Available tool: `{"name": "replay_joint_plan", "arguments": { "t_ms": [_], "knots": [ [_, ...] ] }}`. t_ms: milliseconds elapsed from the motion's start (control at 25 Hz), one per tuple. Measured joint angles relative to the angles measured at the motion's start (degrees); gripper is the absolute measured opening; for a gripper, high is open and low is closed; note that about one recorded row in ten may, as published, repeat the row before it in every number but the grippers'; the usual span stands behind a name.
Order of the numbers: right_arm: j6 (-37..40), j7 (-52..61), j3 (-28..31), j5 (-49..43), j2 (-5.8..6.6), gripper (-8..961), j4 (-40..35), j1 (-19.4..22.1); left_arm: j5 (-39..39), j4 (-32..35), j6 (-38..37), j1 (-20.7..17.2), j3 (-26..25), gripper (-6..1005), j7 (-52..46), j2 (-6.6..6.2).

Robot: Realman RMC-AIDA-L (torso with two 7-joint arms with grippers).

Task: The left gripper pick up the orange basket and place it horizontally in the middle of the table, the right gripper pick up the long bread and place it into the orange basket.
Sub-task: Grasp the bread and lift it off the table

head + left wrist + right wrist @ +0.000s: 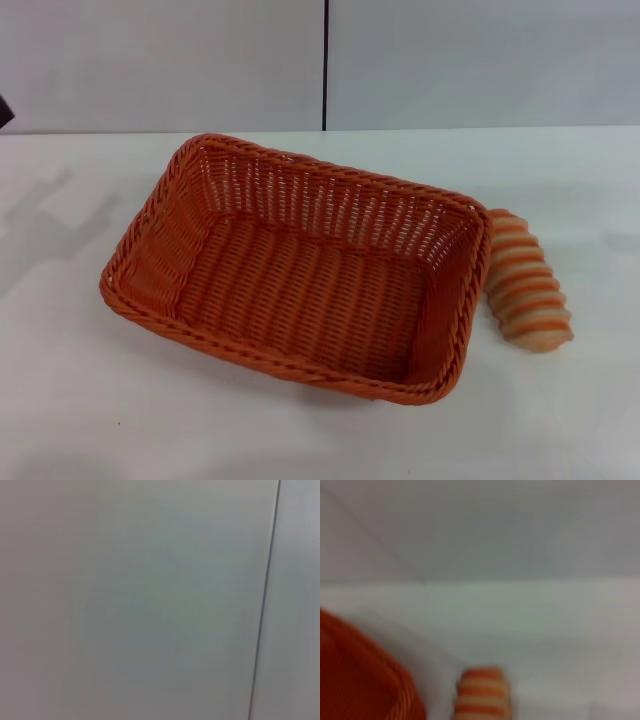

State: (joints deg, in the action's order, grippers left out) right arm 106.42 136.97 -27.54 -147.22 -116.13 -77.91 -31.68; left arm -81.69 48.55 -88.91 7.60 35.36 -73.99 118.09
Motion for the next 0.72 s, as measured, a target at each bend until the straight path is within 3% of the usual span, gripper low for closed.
{"name": "replay_joint_plan", "arguments": {
  "t_ms": [120,720],
  "knots": [
    [0.16,2.62,-6.42,-2.02,-0.33,637,2.88,-1.07,0.04,-1.28,-0.53,-0.1,-0.75,806,1.26,-0.05],
    [-8.31,0.36,-10.97,-1.87,-0.03,637,25.8,-6.53,0.05,-3.69,-1.26,-1.04,-2.2,806,2.78,0.0]
  ]
}}
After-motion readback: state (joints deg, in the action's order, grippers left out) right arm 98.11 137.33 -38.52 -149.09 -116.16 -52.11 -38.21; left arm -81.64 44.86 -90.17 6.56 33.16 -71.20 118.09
